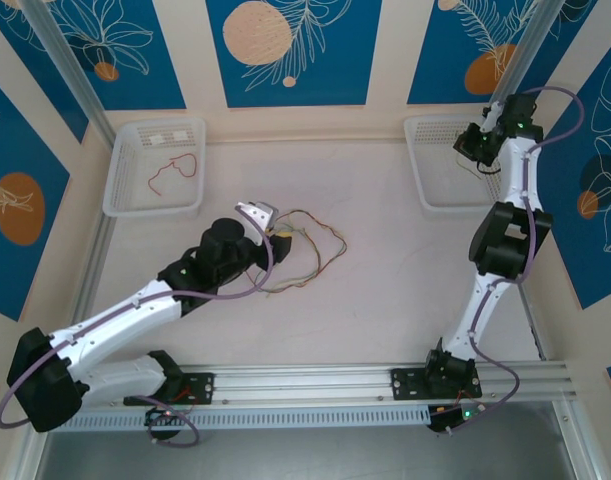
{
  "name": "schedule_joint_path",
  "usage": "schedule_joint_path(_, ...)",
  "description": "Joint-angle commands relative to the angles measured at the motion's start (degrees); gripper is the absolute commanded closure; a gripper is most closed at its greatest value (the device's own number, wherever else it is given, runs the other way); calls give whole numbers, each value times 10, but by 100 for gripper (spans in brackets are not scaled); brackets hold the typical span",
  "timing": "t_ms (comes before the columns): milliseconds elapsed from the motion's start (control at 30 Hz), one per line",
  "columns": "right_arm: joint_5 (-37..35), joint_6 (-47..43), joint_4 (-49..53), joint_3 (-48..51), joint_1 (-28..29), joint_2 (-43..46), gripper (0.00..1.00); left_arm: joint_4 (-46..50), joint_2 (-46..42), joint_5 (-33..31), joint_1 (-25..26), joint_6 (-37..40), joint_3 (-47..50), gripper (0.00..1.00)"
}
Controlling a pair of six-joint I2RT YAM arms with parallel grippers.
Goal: Untangle the cables
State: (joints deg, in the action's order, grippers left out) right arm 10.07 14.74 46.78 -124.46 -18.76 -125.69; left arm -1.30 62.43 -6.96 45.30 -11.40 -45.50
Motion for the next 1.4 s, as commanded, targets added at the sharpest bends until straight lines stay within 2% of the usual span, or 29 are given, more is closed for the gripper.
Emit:
schedule_joint_path(0, -55, -37, 22, -35, 9, -24, 90, -14, -34, -32, 7, 17, 18, 49)
schedule_joint_path(67, -55, -42, 24, -49, 11, -41, 86, -12, -47, -40, 7, 17, 26, 49)
schedule_joint_path(267, -73, -44, 19, -60, 25, -59, 57, 13, -73, -55, 7, 24, 32, 49)
schedule_joint_path(367, -106, -49, 28, -66, 38, -46, 51, 15, -76, -66, 7, 28, 33, 49)
schedule_joint_path(467, -129, -40, 29, -42, 53, 6, 51, 25, -65, -76, 7, 31, 25, 47)
schedule_joint_path(533, -137, -29, 0, 15, 68, 72, 50, 29, -54, -84, 7, 27, 22, 46)
schedule_joint_path(567, -136, -26, -28, 57, 80, 117, 50, 28, -48, -89, 6, 24, 22, 42)
schedule_joint_path(700, -147, -6, -167, 281, 147, 314, 47, 25, -20, -111, -7, 4, 21, 33)
schedule_joint_path(800, -149, 35, -294, 461, 212, 449, 46, 19, -2, -60, -52, -23, 21, 33)
schedule_joint_path(833, -151, 56, -342, 527, 235, 493, 46, 15, 4, -44, -68, -34, 22, 28)
schedule_joint_path(933, -102, 92, -535, 723, 322, 591, 45, 26, 39, 31, -136, -71, 6, 27)
schedule_joint_path(967, -89, 93, -563, 763, 352, 607, 45, 43, 57, 53, -154, -72, -7, 27)
schedule_joint_path(1033, -109, 103, -565, 807, 404, 622, 45, 86, 98, 84, -175, -59, -41, 30)
schedule_joint_path(1100, -129, 122, -564, 843, 444, 626, 45, 133, 142, 107, -177, -21, -78, 37)
schedule_joint_path(1233, -149, 186, -552, 872, 472, 593, 46, 173, 208, 124, -174, 0, -111, 46)
schedule_joint_path(1367, -205, 176, -486, 837, 490, 546, 46, 164, 242, 137, -160, -15, -123, 45)
